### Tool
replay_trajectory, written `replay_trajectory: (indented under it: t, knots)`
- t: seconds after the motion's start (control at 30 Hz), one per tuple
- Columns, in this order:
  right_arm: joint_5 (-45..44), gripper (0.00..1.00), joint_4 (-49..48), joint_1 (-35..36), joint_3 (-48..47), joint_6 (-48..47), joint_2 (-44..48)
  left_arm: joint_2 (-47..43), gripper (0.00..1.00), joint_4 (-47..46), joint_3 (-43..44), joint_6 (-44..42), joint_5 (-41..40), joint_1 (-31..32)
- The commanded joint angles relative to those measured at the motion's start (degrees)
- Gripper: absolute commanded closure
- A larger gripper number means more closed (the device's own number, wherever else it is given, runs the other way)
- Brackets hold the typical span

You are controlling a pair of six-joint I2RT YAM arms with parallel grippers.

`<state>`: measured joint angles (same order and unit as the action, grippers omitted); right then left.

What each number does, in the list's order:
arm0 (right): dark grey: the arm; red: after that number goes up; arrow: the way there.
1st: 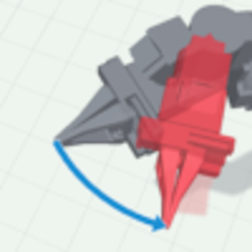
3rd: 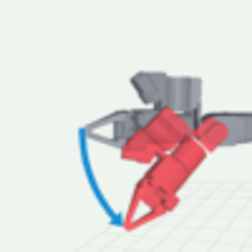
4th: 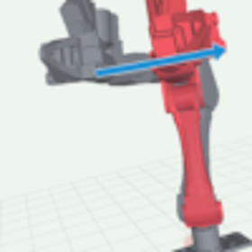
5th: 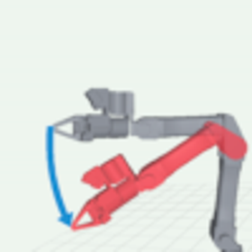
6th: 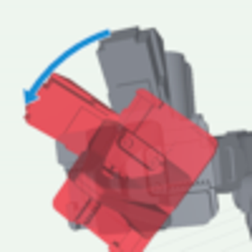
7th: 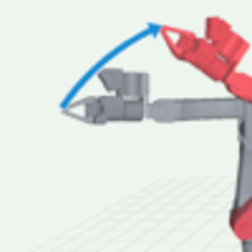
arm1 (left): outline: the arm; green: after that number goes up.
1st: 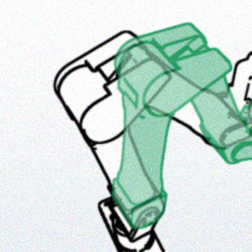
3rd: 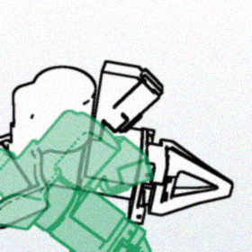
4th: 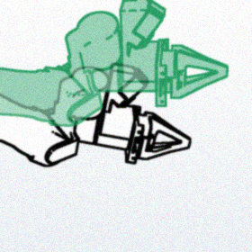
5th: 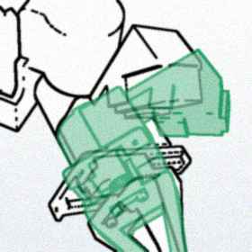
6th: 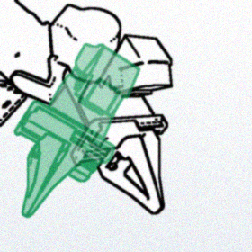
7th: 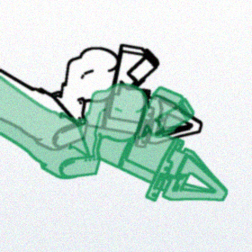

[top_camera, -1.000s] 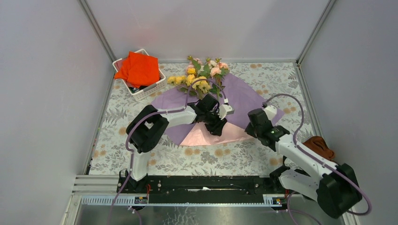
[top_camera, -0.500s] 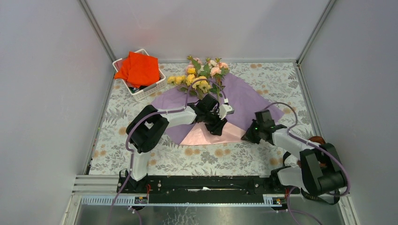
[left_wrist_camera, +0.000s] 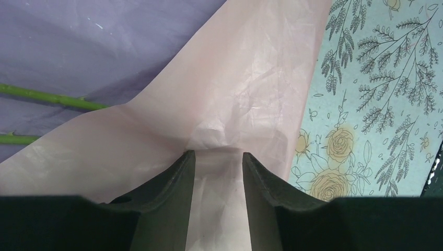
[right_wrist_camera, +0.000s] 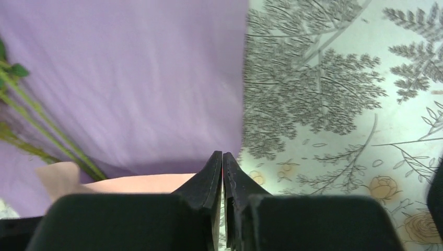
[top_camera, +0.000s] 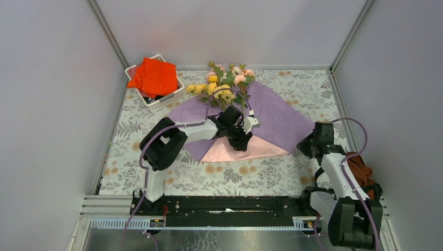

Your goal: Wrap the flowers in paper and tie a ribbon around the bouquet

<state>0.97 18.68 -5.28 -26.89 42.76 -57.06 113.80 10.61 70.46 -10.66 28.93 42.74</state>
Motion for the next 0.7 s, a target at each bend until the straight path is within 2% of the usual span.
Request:
replay_trajectory:
  t: [0.0,0.17,0.27,0.33,0.47,0.67]
  knots:
    - [1.6,0.79,6.8,3.1,-3.8,1.3,4.2,1.7,0.53,2.4,-3.1,-1.4,-4.9,-0.1]
    - [5.8,0.59,0.4,16.3,5.9,20.8,9.0,1.3,0.53,2.4,-2.9,-1.4,-5.0,-0.1]
    - [6.3,0.45,-3.2,19.6,9.2,27.2,8.1,1.3,0.53,1.8,-3.4,-1.0,-4.8,-0.1]
    - [5.2,0.41,-5.2,19.7,10.3,28.7,7.8,1.2,0.53,1.5,-3.8,-0.8,-4.3,-0.1]
    - [-0.2,0.39,-6.1,19.7,10.6,28.1,4.4,0.9,0.53,1.6,-4.0,-0.8,-4.0,-0.1]
    - [-4.2,0.46,-10.5,19.7,11.3,27.3,-2.5,0.1,0.53,1.5,-4.1,-1.3,-4.6,-0.2]
